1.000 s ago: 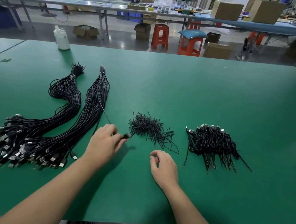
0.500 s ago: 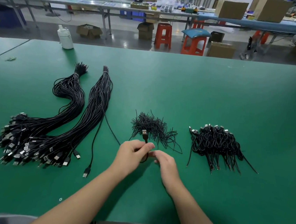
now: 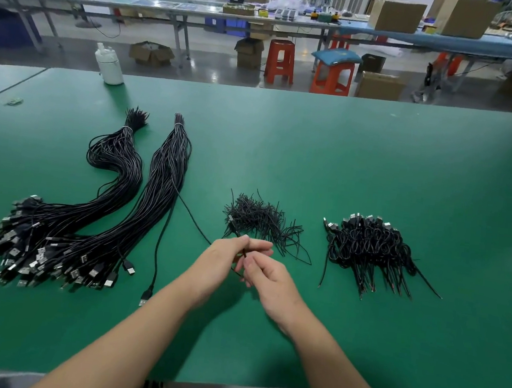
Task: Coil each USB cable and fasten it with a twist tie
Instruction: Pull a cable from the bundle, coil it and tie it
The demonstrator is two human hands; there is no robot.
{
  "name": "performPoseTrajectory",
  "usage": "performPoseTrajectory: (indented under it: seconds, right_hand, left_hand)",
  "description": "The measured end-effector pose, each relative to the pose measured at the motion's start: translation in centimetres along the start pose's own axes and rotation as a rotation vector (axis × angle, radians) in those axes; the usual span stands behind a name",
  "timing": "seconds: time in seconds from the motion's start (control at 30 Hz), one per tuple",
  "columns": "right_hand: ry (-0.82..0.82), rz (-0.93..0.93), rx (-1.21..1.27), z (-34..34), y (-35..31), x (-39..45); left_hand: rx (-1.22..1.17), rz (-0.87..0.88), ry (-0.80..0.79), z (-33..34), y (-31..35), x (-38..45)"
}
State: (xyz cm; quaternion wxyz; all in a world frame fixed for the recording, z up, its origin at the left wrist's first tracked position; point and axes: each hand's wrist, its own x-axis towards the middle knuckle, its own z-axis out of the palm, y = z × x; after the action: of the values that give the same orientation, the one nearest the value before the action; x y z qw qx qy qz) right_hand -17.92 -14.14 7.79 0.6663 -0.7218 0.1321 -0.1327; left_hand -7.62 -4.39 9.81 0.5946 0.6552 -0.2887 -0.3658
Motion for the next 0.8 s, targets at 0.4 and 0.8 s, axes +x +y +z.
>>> performPoseTrajectory:
  seconds: [0.4, 0.8]
  right_hand:
    - [0.019, 0.305, 0.356, -0.3, 1.4, -0.4]
    - [-0.11, 0.274, 0.479, 1.0, 0.8, -0.7]
  left_hand:
    - [-0.14, -0.216, -0.59, -4.1, 5.9, -1.3]
    - [-0.197, 0.044, 0.001, -1.3, -0.6, -0.2]
